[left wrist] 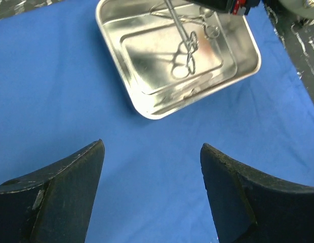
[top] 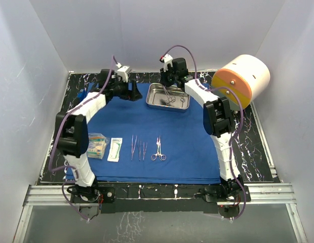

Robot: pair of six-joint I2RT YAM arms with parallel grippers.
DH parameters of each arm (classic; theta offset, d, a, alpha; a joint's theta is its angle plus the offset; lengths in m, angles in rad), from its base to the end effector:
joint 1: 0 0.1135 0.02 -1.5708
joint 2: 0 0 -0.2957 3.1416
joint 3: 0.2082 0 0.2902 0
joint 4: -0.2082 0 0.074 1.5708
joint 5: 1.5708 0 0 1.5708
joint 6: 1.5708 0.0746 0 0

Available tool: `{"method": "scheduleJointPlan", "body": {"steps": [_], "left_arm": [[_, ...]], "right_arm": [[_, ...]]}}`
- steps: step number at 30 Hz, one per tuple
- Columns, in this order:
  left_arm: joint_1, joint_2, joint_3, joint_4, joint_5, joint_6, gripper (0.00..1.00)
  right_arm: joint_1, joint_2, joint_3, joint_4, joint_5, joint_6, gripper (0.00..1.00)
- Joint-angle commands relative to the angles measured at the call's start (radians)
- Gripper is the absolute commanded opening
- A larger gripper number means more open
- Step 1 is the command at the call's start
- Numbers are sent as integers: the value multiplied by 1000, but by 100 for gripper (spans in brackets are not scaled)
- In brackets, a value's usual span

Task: Open and lay out the surgical kit
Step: Pick up the medical item from the container.

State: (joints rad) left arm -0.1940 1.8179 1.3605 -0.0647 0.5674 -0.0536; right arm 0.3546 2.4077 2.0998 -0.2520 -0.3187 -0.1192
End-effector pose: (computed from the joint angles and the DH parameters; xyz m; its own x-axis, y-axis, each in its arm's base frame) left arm 0.4753 -0.1342 0.2604 -0.5218 0.0565 -0.8512 0.5926 0.7418 -0.3141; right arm 0.6024 0.2480 0.2057 -0.4257 -0.2780 -0.8611 -0.6338 0.7708 0.0645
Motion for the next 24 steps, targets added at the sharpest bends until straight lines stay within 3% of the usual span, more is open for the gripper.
{"method": "scheduleJointPlan", "body": {"steps": [1,10,24], "left_arm": [[-68,115,123,110,71,-110,73],[-156,376,343,237,77,-282,67],[-207,642,586,337,15,-418,62]], "right_arm": [[-16,-105,-10,85,10,61,0],[-25,-147,-67,92,48,108,0],[-28,-167,-83,74,77,147,0]]}}
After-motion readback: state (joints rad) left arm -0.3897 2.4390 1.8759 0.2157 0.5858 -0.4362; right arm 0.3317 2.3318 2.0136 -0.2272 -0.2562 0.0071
